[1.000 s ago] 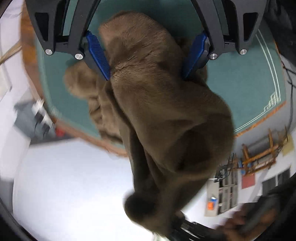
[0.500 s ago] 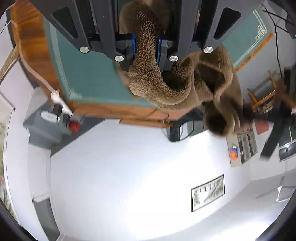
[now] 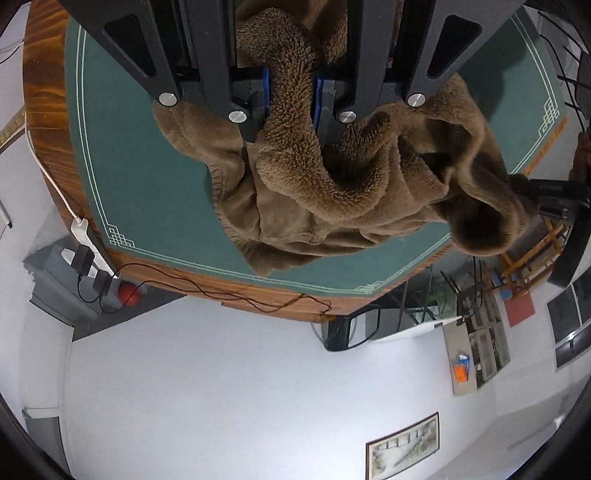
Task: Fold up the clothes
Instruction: 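Lift the cloth off the table with both grippers, raising it high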
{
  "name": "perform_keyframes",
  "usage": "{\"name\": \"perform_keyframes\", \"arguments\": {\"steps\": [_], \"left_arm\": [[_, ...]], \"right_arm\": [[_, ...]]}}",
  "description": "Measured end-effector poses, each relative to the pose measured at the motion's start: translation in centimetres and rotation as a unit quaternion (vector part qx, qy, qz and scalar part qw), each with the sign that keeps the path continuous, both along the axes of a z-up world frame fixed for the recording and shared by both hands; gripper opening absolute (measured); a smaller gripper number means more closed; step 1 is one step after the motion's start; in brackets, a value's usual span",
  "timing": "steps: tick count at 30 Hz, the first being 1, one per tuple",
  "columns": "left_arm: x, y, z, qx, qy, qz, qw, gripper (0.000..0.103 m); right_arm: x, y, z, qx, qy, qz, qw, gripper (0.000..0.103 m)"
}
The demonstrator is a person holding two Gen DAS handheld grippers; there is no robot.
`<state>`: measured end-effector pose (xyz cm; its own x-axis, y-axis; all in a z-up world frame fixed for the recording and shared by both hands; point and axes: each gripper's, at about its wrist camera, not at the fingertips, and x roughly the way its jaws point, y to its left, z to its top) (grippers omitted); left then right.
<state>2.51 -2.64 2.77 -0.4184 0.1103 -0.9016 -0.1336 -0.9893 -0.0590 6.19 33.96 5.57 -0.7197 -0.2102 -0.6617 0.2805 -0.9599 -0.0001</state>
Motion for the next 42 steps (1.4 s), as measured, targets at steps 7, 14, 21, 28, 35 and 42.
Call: {"name": "perform_keyframes", "arguments": {"steps": [7,14,21,28,35,42], "left_arm": [[-0.9,1.0,-1.6,-0.014,-0.017,-0.052,0.9984,0.053],[-1.7,2.0,-1.8,0.010,-0.020,-0.119,0.9926,0.054],[-2.6,1.8,-2.0,0.036,-0.017,-0.107,0.9934,0.031],[-1.3,1.0,1.8,0.072,0.041,-0.061,0.9947,0.019],[1.3,2.5,10.8,0.107,0.158,-0.050,0.9804,0.019],[6.6,3.9,21.2,0.168,0.287,-0.057,0.9414,0.018]], "right_arm": [[0.3,-0.1,-1.0,-0.020,-0.030,0.003,0.999,0.019],[-0.1,0.3,-2.3,-0.022,-0.049,-0.007,0.999,0.064],[-0.9,0.8,-4.5,-0.074,-0.099,0.008,0.992,0.047],[1.3,1.4,0.4,-0.089,-0.021,-0.028,0.995,0.018],[5.0,1.8,10.1,-0.021,0.160,-0.069,0.985,0.018],[10.5,3.5,20.2,-0.008,0.330,-0.121,0.936,0.018]]}}
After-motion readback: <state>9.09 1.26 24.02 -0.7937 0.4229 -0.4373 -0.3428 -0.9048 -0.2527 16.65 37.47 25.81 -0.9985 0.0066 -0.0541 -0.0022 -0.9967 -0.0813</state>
